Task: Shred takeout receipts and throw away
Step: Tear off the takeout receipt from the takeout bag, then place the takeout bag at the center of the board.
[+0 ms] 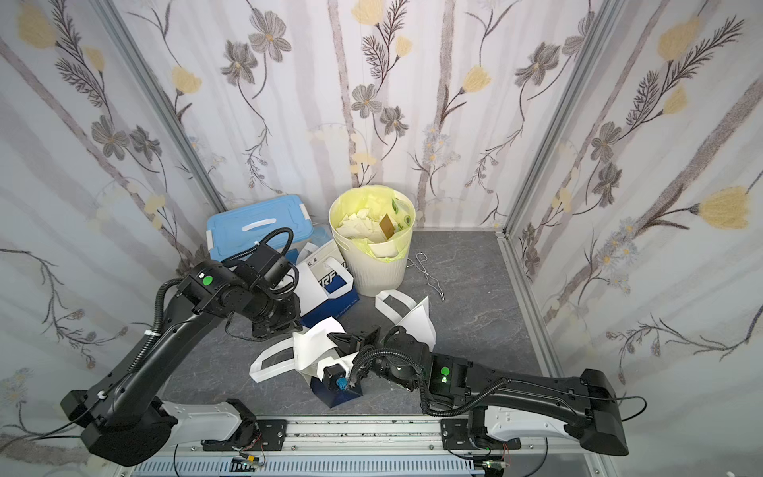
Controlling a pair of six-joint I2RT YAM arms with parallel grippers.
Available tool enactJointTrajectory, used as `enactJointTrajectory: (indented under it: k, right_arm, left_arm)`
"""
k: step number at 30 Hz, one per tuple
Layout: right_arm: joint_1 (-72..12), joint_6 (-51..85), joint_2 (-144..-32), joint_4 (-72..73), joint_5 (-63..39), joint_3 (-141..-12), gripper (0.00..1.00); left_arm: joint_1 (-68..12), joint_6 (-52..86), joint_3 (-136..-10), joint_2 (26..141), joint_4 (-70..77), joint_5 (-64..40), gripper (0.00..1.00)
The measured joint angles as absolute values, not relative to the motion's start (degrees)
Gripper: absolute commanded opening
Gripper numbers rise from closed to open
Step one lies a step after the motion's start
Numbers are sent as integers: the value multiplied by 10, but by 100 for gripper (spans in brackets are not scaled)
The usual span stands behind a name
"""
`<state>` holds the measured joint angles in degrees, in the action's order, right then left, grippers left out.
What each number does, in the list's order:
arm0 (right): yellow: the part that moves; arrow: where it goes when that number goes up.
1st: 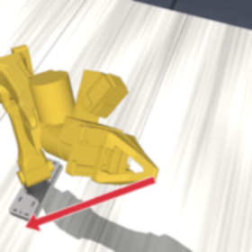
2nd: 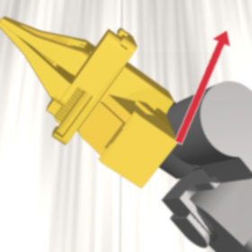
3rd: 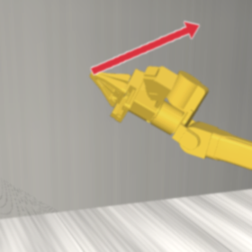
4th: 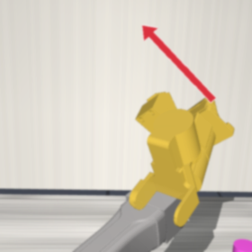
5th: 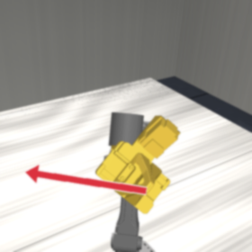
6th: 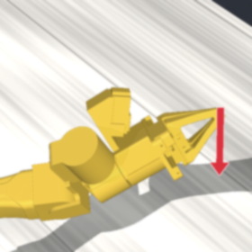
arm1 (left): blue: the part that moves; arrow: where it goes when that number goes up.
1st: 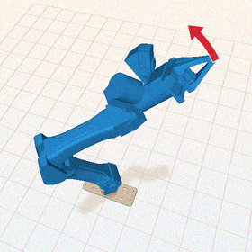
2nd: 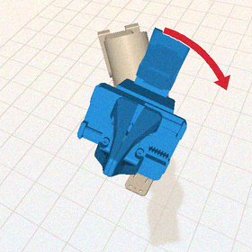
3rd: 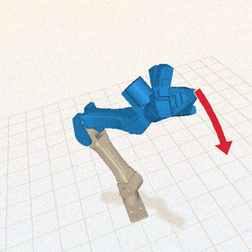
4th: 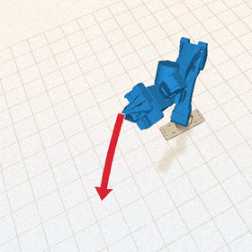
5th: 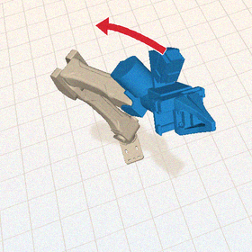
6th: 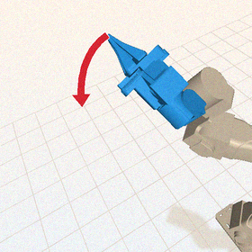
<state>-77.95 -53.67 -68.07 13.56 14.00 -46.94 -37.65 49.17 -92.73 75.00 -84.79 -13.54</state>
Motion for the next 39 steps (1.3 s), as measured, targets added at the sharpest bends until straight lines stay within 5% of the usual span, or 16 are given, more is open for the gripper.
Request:
enactJointTrajectory:
  k: [15,39]
  right_arm:
    - [-813,-568,-627,226,136,-505,0]
    - [-772,-321,-452,91,253,-366,0]
  left_arm:
    - [-375,460,-943,789,-859,-109,0]
    - [-411,310,-1068,894,-902,-72,0]
